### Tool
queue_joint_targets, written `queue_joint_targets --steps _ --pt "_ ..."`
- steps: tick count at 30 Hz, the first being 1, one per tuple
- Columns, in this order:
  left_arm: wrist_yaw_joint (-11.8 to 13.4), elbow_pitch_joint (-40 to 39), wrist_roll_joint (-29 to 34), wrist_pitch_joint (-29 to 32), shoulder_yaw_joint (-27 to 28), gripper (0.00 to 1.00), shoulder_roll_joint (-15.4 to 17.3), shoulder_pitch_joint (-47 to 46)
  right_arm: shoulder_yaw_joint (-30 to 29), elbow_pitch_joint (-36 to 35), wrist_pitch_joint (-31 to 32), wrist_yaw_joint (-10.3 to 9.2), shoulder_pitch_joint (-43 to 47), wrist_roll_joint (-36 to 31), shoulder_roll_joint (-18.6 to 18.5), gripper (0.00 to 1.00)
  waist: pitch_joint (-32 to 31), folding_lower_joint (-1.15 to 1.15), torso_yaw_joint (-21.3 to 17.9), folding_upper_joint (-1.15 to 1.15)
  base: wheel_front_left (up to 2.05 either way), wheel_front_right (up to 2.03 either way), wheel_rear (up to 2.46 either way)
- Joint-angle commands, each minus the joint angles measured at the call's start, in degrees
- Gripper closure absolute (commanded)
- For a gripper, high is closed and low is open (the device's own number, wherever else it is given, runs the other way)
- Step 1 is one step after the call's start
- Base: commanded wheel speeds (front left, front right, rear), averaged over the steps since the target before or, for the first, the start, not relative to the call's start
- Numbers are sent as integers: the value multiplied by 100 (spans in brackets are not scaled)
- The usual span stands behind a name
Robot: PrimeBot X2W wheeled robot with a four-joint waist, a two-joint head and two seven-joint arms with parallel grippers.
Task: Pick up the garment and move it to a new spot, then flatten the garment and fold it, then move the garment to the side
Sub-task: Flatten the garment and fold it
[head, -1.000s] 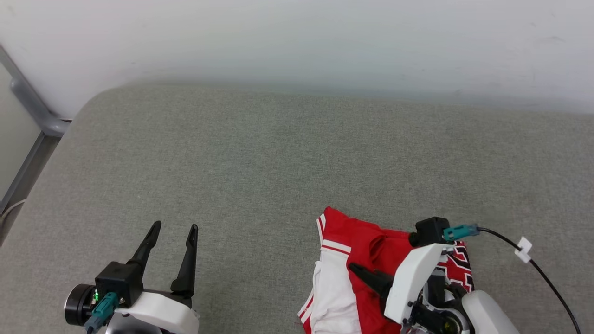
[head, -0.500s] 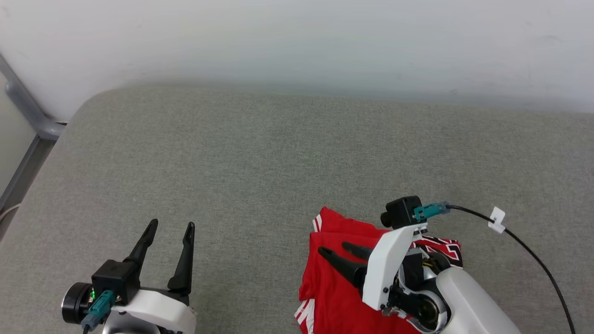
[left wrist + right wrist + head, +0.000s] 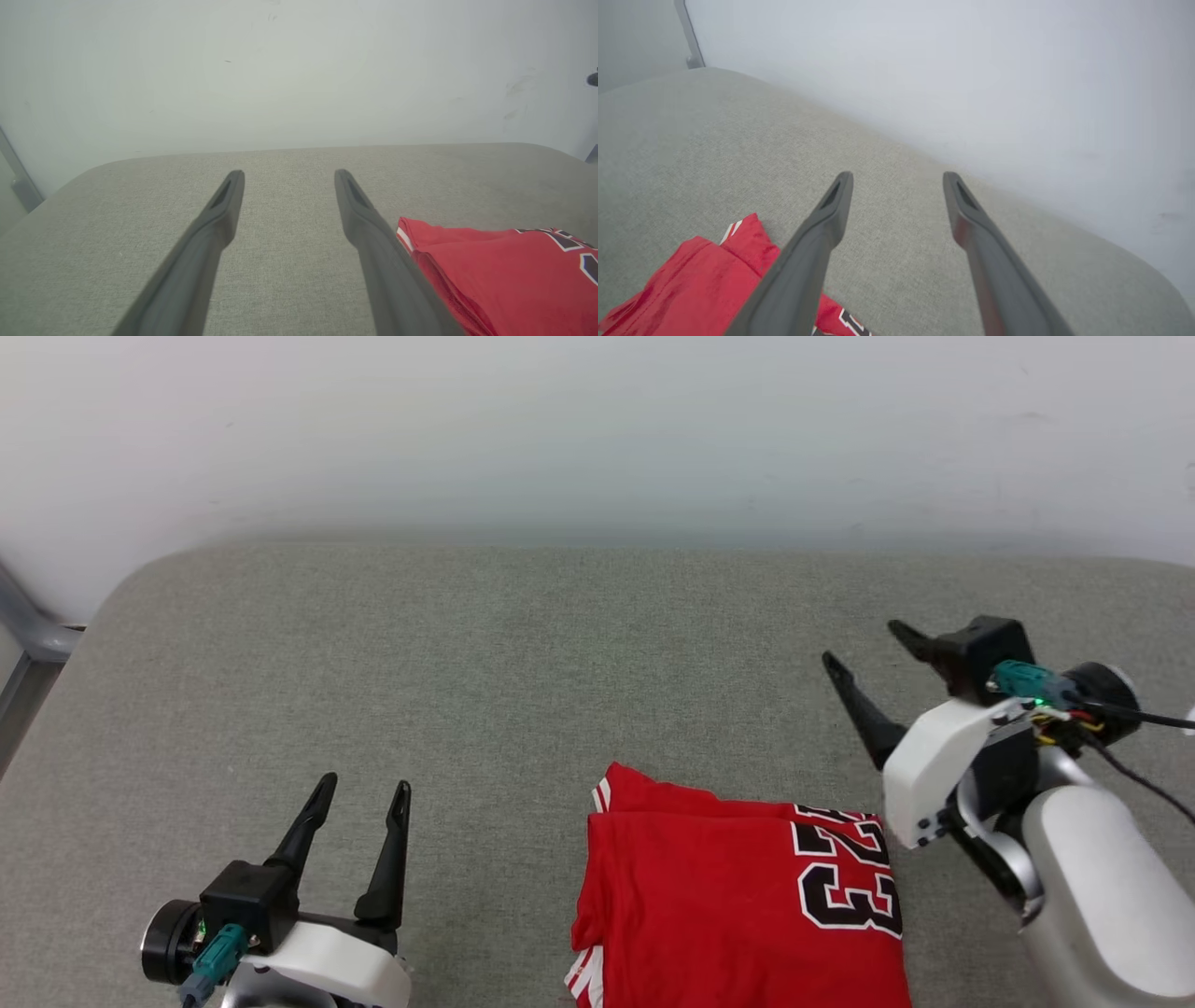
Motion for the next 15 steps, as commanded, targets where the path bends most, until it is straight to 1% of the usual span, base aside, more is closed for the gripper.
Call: queue_joint_targets --steps 1,5,9,15 --pt "-21 -43 55 -13 29 0 -30 57 -157 -132 -262 -3 21 -167 -162 0 -18 0 -47 0 0 0 0" --pt "-70 -131 109 -14 39 0 -139 104 -597 -372 -755 -5 256 -383 -426 0 -31 0 -113 0 0 0 0" --pt "-153 -271 191 -13 95 0 -240 151 -1188 -642 -1122 -5 682 -408 -477 0 -43 0 -149 0 0 0 0" --pt "-259 -523 359 -13 226 0 -372 191 -1975 -1252 -1538 -5 1553 -404 -78 0 41 0 -152 0 0 0 0"
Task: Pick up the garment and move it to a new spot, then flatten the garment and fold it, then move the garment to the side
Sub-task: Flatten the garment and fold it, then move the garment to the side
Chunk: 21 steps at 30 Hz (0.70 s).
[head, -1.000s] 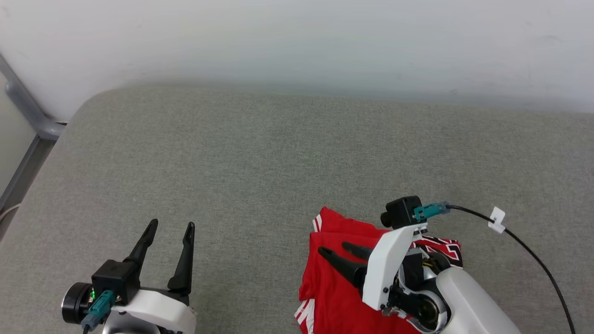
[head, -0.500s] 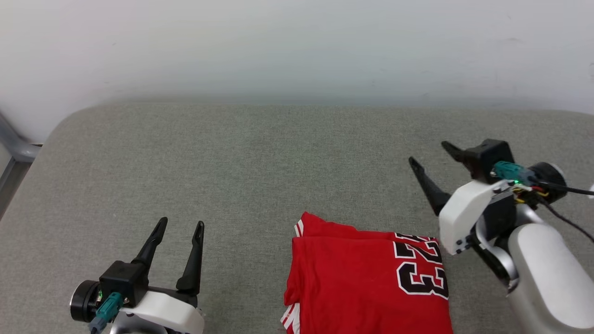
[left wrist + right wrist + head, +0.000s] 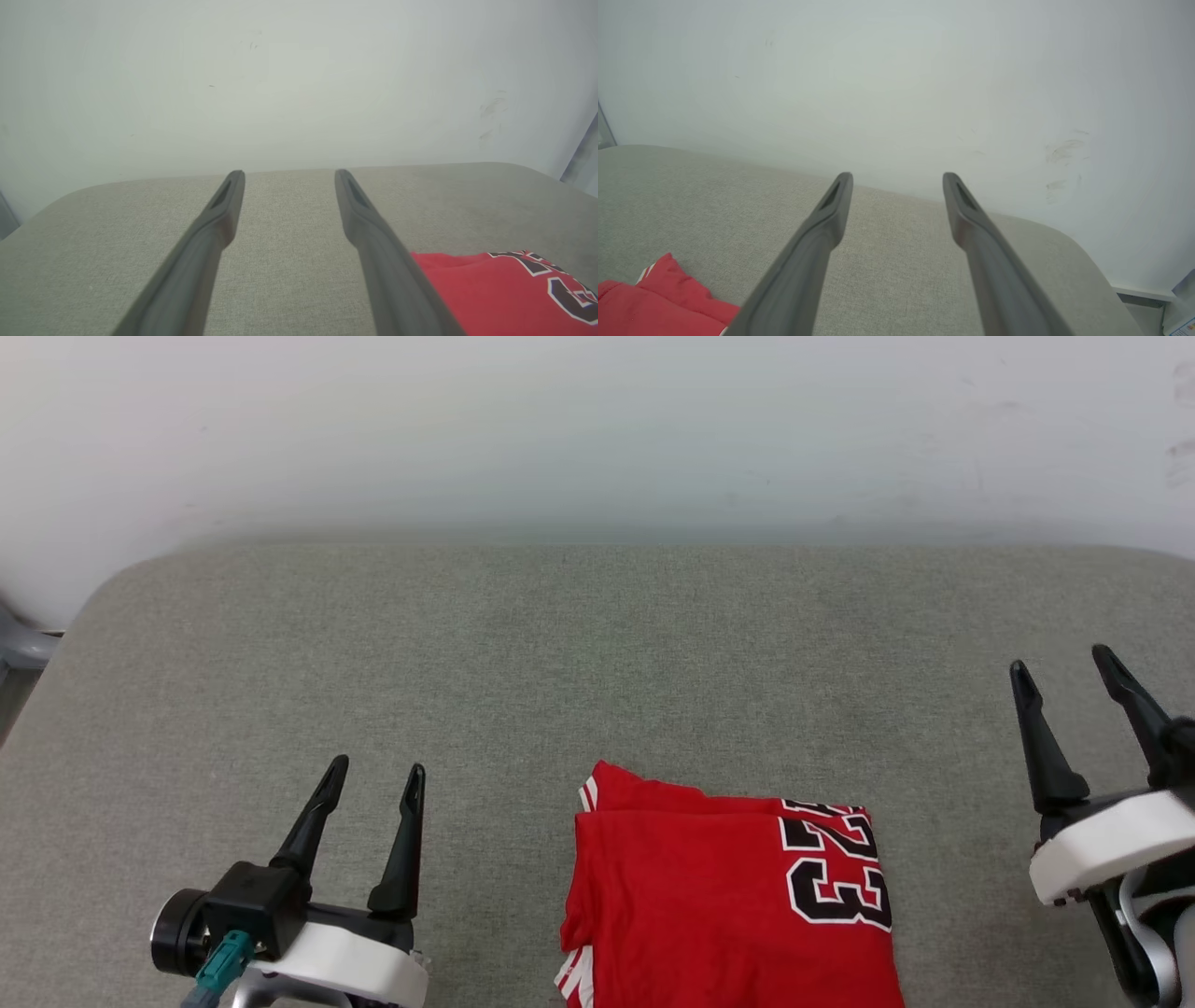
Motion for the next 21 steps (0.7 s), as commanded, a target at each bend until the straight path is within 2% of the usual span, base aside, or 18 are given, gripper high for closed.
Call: queue_joint_targets --steps 1,5,8,21 --pt "-47 -70 63 -13 48 0 -57 59 -205 -198 -137 -7 277 -13 211 0 44 0 9 0 0 0 0" --pt "-175 -114 -134 -13 215 0 -297 121 -527 -477 -345 -6 745 -85 628 0 80 0 44 0 0 0 0" --pt "-263 -52 -103 -13 265 0 -321 151 -603 -540 -416 -7 978 -200 810 0 102 0 55 0 0 0 0" --pt "-423 99 137 -13 392 0 -416 119 -685 -478 -471 -7 1151 -270 1084 0 121 0 66 0 0 0 0"
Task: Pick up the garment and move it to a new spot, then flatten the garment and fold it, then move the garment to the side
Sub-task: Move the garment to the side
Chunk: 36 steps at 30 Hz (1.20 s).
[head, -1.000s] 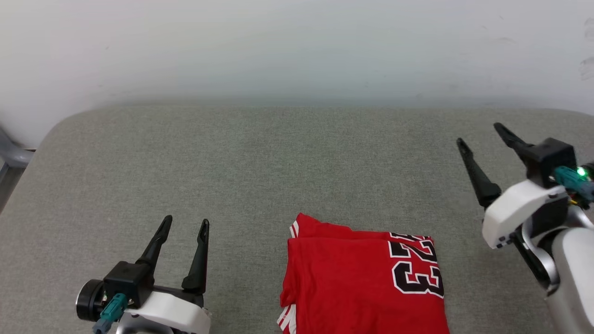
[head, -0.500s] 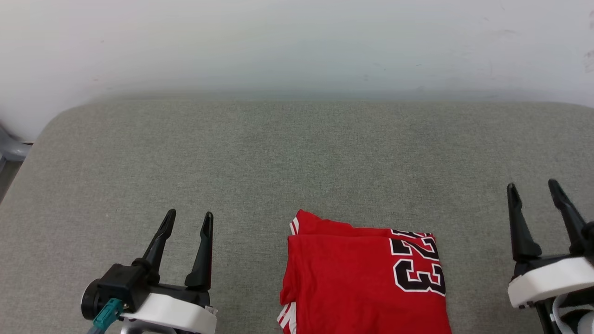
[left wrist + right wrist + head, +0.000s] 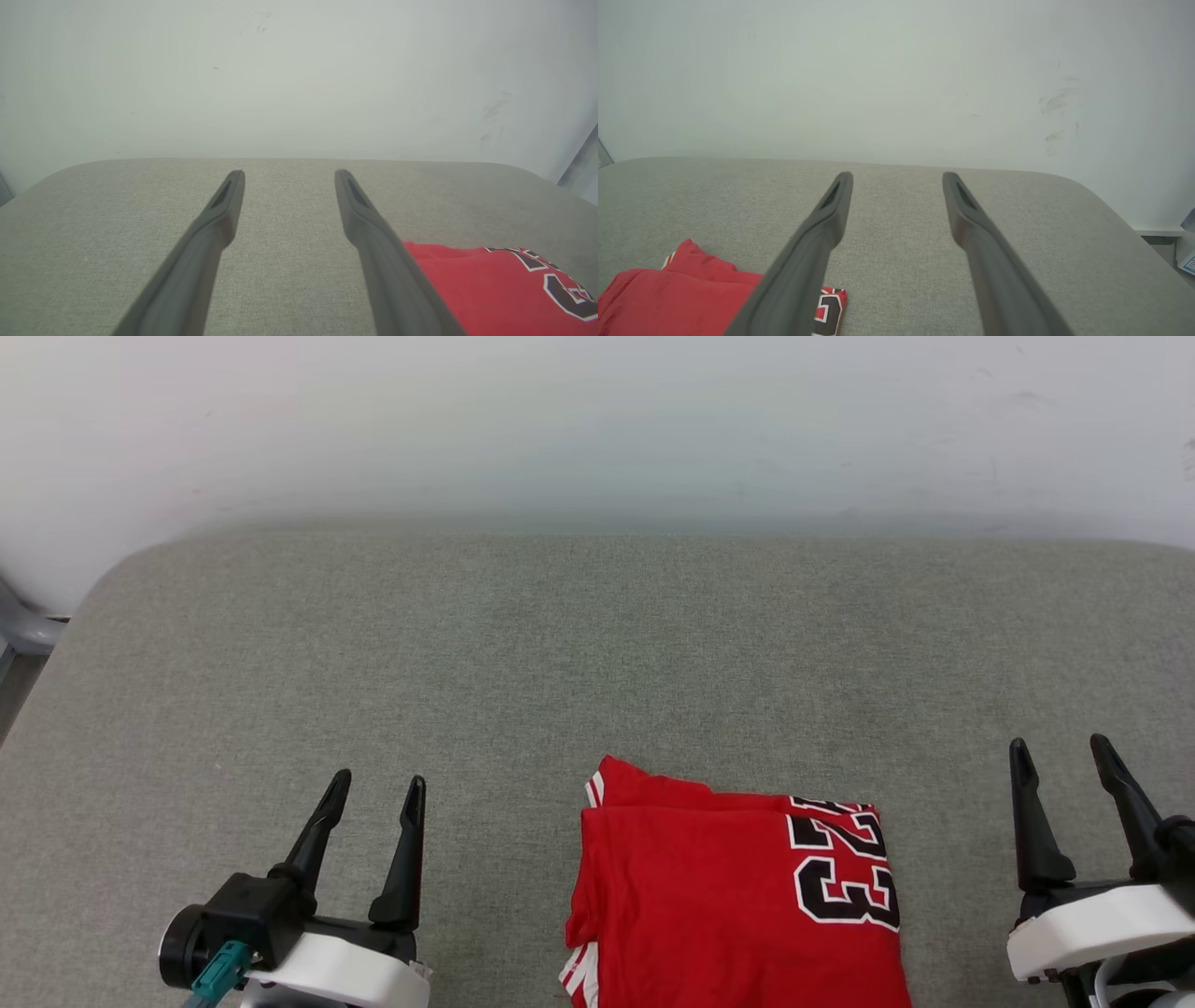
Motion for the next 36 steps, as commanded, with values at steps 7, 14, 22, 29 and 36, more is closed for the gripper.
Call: queue_joint_targets --steps 7,14,22,29,36 --pt "-62 40 109 -13 23 0 -47 -39 279 67 763 -5 76 231 -155 0 25 0 2 0 0 0 0" --pt "-93 163 27 -13 -18 0 -76 -73 816 13 2848 -4 125 868 -508 0 52 0 29 0 0 0 0" --pt "-112 166 98 -13 -61 0 -90 -212 898 -9 4770 -4 -8 1177 -417 0 261 0 202 0 0 0 0" --pt "-119 219 126 -13 -134 0 -105 -383 758 399 5361 -4 -291 1015 -217 0 544 0 475 0 0 0 0" --pt "-128 284 133 -13 -186 0 -118 -500 1010 967 5551 -3 -401 1017 -142 0 707 0 713 0 0 0 0"
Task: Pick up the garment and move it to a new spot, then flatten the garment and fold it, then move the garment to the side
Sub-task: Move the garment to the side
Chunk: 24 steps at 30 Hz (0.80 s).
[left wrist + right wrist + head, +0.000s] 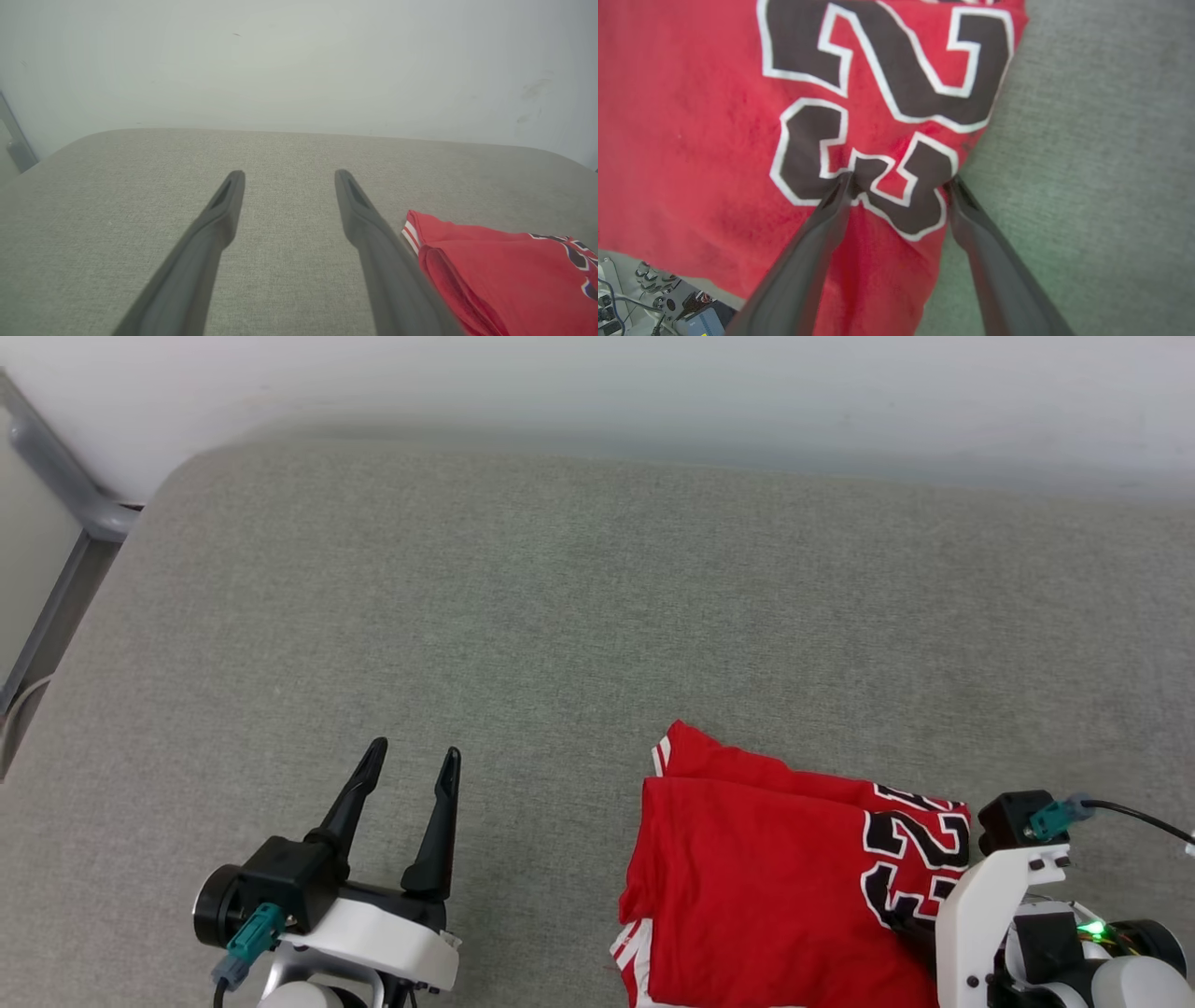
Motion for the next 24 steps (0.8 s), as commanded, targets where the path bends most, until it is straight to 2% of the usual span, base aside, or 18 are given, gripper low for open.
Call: queue_joint_targets --steps 1,2,4,5,10,16,24 --pt "-6 13 7 -13 -16 0 -1 -71 207 224 80 7 32 68 70 0 53 0 76 0 0 0 0" --pt "-7 23 -1 -13 -6 0 -3 -76 296 301 103 7 47 55 50 13 59 0 88 0 0 0 0" --pt "-8 32 -14 -13 17 0 2 -86 413 427 73 7 86 54 16 95 63 0 100 0 0 0 0" --pt "-9 38 -16 -13 25 0 5 -91 432 468 46 7 79 66 1 100 64 0 97 0 0 0 0" --pt "-12 107 -9 -13 -33 0 64 -112 355 439 -407 -6 -238 39 -228 100 -33 0 -82 0 0 0 0" --pt "-13 106 -33 -13 -97 0 118 -37 932 -35 -701 -4 -499 -55 -864 100 -179 0 -495 0 0 0 0" --pt "-14 49 -130 -13 -353 0 34 27 1760 -829 -581 -4 -778 286 -2171 100 -265 0 -1223 0 0 0 0"
